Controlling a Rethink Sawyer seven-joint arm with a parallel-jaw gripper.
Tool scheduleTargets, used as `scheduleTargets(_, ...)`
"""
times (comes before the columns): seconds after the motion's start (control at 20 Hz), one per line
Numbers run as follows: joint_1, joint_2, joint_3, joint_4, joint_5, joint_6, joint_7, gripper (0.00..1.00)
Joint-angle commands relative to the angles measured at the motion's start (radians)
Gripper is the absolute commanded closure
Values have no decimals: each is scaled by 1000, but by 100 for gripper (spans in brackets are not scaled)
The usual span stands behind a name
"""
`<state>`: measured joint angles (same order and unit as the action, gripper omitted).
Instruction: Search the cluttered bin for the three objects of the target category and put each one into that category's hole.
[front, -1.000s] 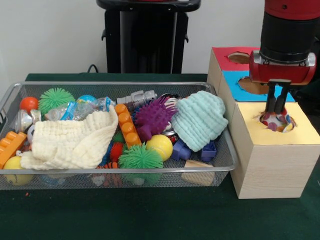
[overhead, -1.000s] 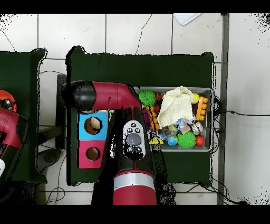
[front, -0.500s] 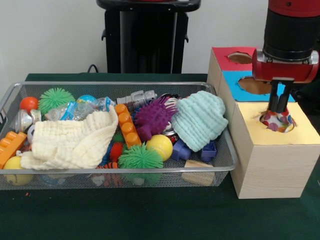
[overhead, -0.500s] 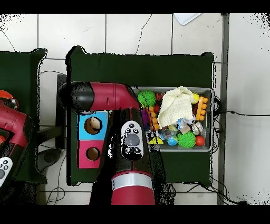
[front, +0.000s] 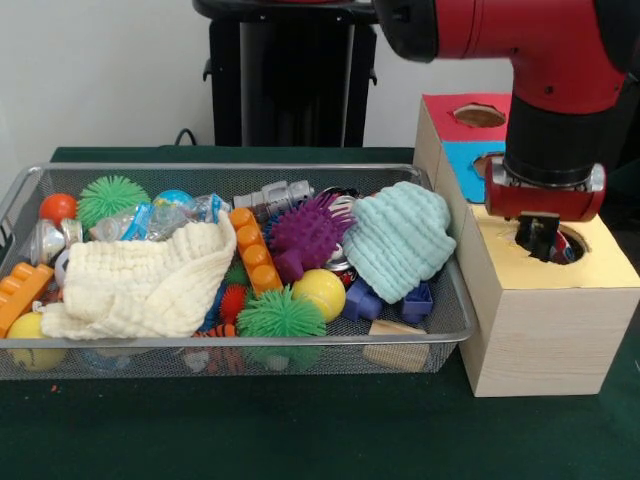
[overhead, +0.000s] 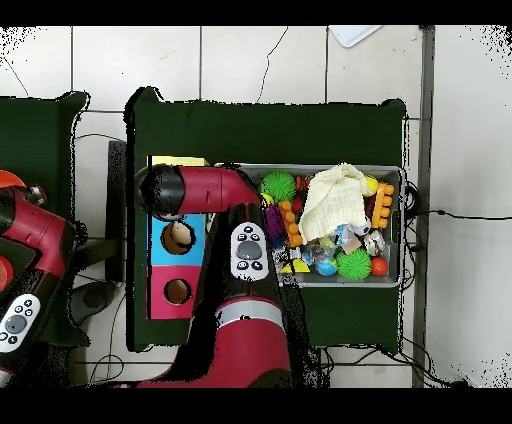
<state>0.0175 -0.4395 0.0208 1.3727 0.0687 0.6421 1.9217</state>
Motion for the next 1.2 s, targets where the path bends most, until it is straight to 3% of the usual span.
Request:
scheduleTargets(0.05, -4, 126, -1, 2, -49, 12, 95, 100)
scheduleTargets(0.45, -31, 176, 44, -35, -32, -5, 59, 100)
scheduleTargets(0.85, -22, 114, 39, -5, -19, 63, 71, 100)
scheduleTargets(1.05, -6, 8, 28, 44, 1, 140, 94, 100)
scheduleTargets(1.2, 6, -128, 3, 96, 24, 191, 127, 100)
